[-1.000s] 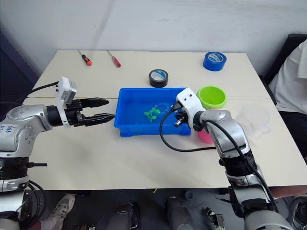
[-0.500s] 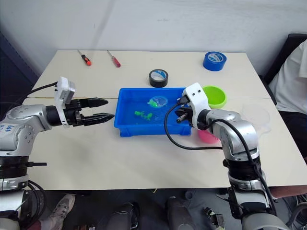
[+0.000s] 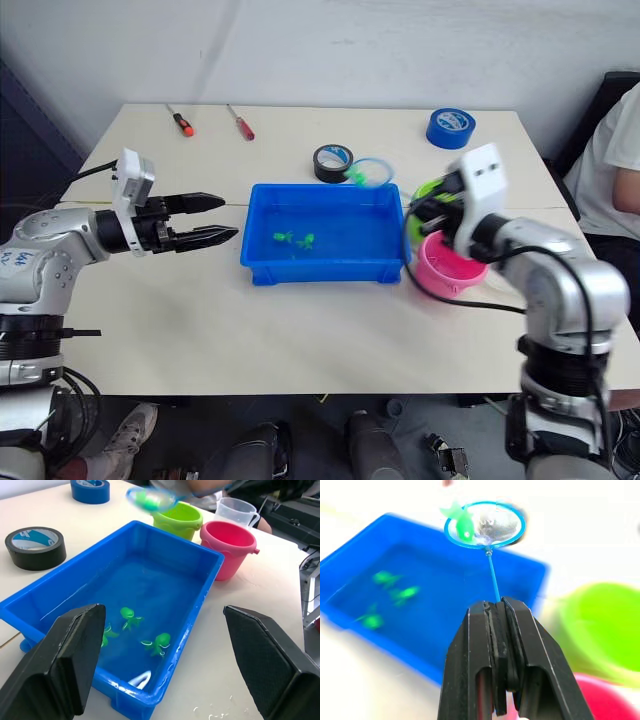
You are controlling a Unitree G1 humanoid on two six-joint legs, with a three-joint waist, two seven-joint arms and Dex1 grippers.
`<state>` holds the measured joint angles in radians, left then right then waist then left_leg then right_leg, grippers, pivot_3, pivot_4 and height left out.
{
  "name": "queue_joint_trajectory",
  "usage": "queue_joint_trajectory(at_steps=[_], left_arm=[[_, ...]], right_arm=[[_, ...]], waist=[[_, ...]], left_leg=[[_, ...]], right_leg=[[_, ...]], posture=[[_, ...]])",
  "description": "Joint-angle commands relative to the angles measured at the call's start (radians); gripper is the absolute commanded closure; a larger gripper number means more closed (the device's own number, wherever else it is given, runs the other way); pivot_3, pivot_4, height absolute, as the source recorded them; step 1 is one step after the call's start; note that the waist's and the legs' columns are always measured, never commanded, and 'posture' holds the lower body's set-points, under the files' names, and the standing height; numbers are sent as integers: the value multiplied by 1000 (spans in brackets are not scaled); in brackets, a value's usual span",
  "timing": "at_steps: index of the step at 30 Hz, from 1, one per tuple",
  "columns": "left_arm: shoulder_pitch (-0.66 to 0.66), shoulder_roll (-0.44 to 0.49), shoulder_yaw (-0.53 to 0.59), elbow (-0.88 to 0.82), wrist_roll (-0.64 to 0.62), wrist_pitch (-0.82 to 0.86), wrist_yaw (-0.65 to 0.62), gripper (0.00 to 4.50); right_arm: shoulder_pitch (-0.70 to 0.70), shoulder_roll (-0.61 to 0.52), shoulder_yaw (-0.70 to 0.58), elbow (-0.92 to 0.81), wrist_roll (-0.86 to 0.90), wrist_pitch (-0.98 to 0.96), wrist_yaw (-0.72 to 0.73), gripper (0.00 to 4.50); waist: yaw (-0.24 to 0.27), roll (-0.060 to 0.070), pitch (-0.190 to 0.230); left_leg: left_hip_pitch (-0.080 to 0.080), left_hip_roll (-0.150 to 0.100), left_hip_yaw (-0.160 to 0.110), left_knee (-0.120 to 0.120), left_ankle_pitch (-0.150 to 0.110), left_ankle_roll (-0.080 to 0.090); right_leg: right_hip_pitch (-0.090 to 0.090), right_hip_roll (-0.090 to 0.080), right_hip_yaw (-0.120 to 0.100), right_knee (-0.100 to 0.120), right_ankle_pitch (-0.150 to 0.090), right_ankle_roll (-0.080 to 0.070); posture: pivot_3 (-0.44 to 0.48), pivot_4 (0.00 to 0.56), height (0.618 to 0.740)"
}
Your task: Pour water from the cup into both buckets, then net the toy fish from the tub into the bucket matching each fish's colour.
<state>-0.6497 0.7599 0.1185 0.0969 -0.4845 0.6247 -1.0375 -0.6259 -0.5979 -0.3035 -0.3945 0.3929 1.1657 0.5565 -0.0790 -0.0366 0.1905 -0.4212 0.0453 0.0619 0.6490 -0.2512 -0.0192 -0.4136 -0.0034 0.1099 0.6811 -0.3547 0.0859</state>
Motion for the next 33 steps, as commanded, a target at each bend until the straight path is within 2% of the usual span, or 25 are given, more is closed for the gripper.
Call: queue_joint_trajectory(at_steps=[1,8,12,18,23,33], left_arm=[[-32,-8,-7,19,10,-30,-3,378],[-88,-23,-34,86,27,-68,-34,378],[-107,-32,-47,112,36,-86,-46,378],[-115,-35,-51,126,44,-97,-58,378],[-125,-47,-58,138,49,-105,-63,378],[-132,-60,-60,146,56,-109,-72,378]], right_arm=[[-6,-67,-59,1,17,-23,-2,4500],[85,-207,-24,96,-57,-182,9,4500],[151,-292,89,154,-191,-360,-8,4500],[205,-379,194,174,-359,-566,-24,4500],[252,-478,314,154,-605,-769,-75,4500],[329,-540,366,183,-914,-972,-149,4500]], waist=[[-2,0,0],[-2,0,0],[-2,0,0],[-4,0,0],[0,0,0],[0,0,0]], left_leg=[[0,0,0,0,0,0],[0,0,1,0,0,0],[0,0,1,0,0,1],[1,1,2,0,0,1],[0,0,2,0,0,0],[1,0,3,1,0,0]], right_leg=[[0,0,0,0,0,0],[0,1,2,0,0,0],[0,1,2,-1,0,0],[0,2,3,0,0,0],[0,2,3,-1,0,0],[0,2,3,1,0,0]], posture=[[0,150,734],[0,150,734],[0,150,734],[0,150,734],[0,150,734],[0,150,734]])
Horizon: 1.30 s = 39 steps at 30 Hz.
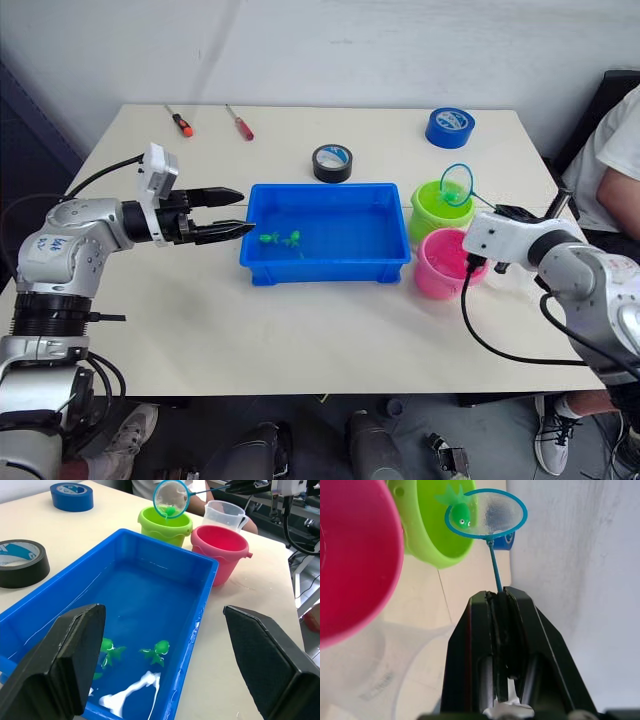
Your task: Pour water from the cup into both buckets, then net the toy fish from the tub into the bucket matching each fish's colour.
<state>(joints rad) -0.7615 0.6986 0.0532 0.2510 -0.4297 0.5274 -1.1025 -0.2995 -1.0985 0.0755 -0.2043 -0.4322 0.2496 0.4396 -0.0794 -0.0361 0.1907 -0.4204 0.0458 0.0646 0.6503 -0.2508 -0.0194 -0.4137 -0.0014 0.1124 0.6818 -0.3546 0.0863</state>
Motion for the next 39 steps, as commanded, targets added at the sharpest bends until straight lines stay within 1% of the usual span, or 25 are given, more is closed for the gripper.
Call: queue_joint_trajectory(at_steps=[1,6,15,23,33,39], left_arm=[[-19,1,6,-10,1,-12,-8,378],[-15,-1,6,-13,1,-11,-9,378],[-11,0,9,-23,-3,-4,-10,378],[-4,4,14,-30,-4,-2,-7,378],[-2,3,15,-33,-5,-3,-5,378],[-2,1,13,-33,-4,-4,-5,378]], right_arm=[[8,-45,-10,-6,-118,-77,-38,4500],[12,-36,-23,-7,-226,-108,-74,4500],[67,-26,10,-13,-428,-171,-117,4500],[73,7,-3,-1,-495,-178,-137,4500],[78,4,0,4,-618,-205,-210,4500],[72,15,23,40,-690,-220,-262,4500]], waist=[[1,0,0],[0,0,0],[2,0,0],[1,0,0],[0,0,0],[0,0,0]], left_leg=[[0,0,0,0,0,0],[0,0,0,0,0,0],[0,0,0,1,0,-1],[1,0,1,3,2,-4],[2,0,1,4,2,-4],[3,0,2,4,2,-4]], right_leg=[[0,0,0,0,0,0],[0,0,0,1,0,0],[0,0,0,1,0,0],[0,1,0,5,0,0],[0,2,0,7,0,0],[0,2,0,7,0,0]], posture=[[0,150,734],[0,150,734],[0,150,734],[0,150,734],[0,150,734],[0,150,734]])
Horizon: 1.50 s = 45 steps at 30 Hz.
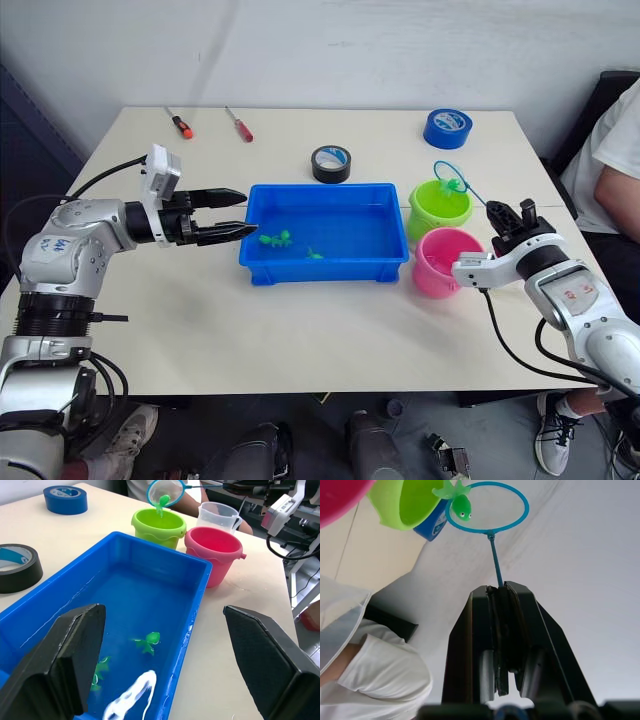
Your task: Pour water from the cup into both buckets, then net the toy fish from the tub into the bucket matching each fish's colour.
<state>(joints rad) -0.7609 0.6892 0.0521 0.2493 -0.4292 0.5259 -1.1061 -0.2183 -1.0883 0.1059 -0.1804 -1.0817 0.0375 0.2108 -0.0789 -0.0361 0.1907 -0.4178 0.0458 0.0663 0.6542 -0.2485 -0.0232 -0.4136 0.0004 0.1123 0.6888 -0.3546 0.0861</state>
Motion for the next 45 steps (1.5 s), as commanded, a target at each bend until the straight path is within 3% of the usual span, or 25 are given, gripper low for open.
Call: queue_joint_trajectory(at_steps=[1,45], left_arm=[[-2,11,14,-33,-4,-2,-1,378],[13,28,27,-58,-5,8,5,378]], right_arm=[[-10,6,-6,20,-48,-11,-39,4500],[0,80,-21,23,-85,-35,-94,4500]], waist=[[0,0,0],[-4,0,0]], left_leg=[[0,0,0,0,0,0],[11,2,7,-3,0,0]], right_leg=[[0,0,0,0,0,0],[5,4,3,2,0,0]], posture=[[0,150,734],[0,150,734]])
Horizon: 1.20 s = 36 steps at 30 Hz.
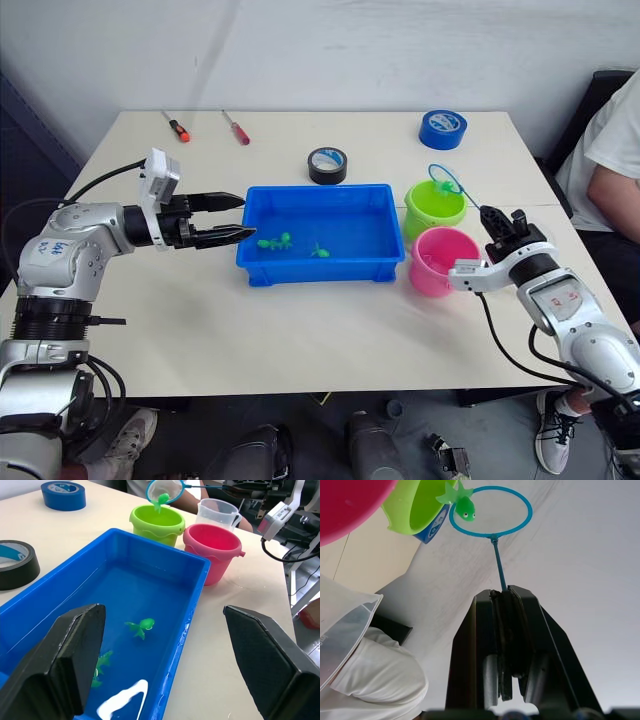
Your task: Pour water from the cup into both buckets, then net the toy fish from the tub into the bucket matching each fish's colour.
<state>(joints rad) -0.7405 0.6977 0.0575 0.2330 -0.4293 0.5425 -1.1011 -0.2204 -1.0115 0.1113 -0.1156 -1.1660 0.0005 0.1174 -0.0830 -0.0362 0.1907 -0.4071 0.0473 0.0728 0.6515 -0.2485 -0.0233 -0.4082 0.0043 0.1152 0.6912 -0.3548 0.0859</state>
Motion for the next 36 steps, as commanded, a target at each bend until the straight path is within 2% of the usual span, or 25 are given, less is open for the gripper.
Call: queue_joint_trajectory(at_steps=[1,16,19,21,23,27,31,36], left_arm=[[-7,19,20,-42,-4,-9,0,378],[-2,12,23,-43,-8,-11,7,378],[8,27,37,-46,-13,-6,7,378],[13,44,57,-43,-25,10,5,378],[22,67,67,-37,-25,22,2,378],[42,105,83,-5,-28,18,-31,378],[84,147,75,-18,-22,4,-76,378],[131,177,67,-56,-32,15,-124,378]], right_arm=[[7,5,-21,-50,1,-5,1,4500],[11,13,-66,-75,43,9,25,4500],[-41,41,-97,-122,190,-18,87,4500],[-118,91,-116,-165,409,-20,222,4500],[-182,177,-151,-212,599,117,374,4500],[-267,278,-183,-242,834,365,571,4500],[-354,348,-183,-219,1000,598,676,4500],[-413,339,-126,-155,1097,675,754,4500]], waist=[[0,0,0],[0,0,0],[-4,0,0],[-5,0,0],[-6,0,0],[-1,0,0],[0,0,0],[1,0,0]], left_leg=[[0,0,0,0,0,0],[0,0,0,0,0,0],[0,0,0,0,0,0],[0,0,1,0,0,0],[1,1,1,0,0,0],[2,2,-2,0,0,-1],[1,2,-3,0,0,0],[0,1,-4,-1,0,1]], right_leg=[[0,0,0,0,0,0],[0,0,0,0,0,0],[0,0,0,0,0,0],[0,1,1,1,0,0],[0,2,1,1,0,0],[2,3,-1,1,0,0],[2,0,-3,0,0,-1],[2,-2,-3,-1,-1,-2]], posture=[[0,150,734],[0,150,734],[0,150,734],[0,150,734],[0,150,734],[0,150,734],[0,150,734],[0,150,734]])
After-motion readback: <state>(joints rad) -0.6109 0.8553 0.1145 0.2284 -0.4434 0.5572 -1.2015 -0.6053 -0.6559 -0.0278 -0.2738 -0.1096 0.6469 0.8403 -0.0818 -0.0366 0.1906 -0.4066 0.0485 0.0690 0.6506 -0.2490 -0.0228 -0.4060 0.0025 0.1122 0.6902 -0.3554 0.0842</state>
